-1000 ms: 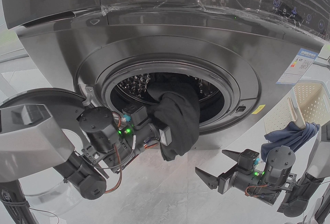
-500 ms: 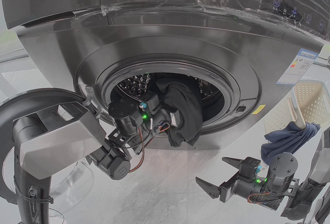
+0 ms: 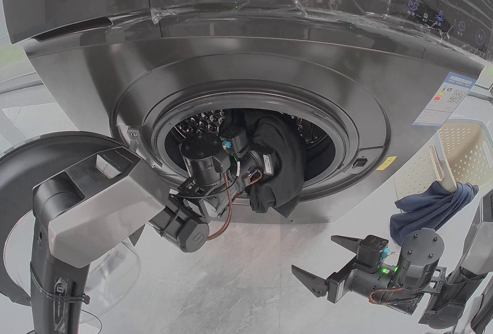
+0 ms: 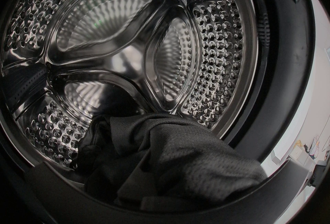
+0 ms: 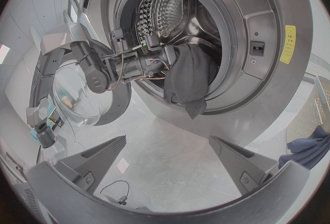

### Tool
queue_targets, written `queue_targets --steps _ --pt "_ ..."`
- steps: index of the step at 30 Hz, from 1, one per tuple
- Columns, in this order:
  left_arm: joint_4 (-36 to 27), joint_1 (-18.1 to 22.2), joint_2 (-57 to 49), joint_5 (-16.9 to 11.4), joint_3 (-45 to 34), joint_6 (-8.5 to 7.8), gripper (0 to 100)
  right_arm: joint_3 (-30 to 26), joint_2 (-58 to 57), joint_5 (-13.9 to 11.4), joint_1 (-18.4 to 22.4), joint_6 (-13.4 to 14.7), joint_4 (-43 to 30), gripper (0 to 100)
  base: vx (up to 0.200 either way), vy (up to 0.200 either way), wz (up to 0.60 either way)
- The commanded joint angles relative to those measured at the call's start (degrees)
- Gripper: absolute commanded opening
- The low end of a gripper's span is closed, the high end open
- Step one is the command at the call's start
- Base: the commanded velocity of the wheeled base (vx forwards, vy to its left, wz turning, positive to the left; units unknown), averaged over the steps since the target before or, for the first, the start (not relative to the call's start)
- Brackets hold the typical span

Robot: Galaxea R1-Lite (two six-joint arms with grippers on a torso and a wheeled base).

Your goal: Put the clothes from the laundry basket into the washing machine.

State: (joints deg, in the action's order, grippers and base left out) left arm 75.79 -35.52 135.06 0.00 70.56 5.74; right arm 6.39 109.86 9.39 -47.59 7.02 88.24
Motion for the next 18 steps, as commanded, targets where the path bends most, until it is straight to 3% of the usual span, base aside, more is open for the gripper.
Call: queue_targets --steps 1,18 --pt "-3.1 1.2 3.3 0.2 7.3 0.23 0 0.0 0.3 0.0 0.0 0.0 0.0 100 0.000 0.000 0.00" --pt "-10.9 2.1 12.1 2.6 25.1 0.41 0 0.6 1.6 -0.1 0.0 0.1 0.1 100 0.000 0.000 0.00"
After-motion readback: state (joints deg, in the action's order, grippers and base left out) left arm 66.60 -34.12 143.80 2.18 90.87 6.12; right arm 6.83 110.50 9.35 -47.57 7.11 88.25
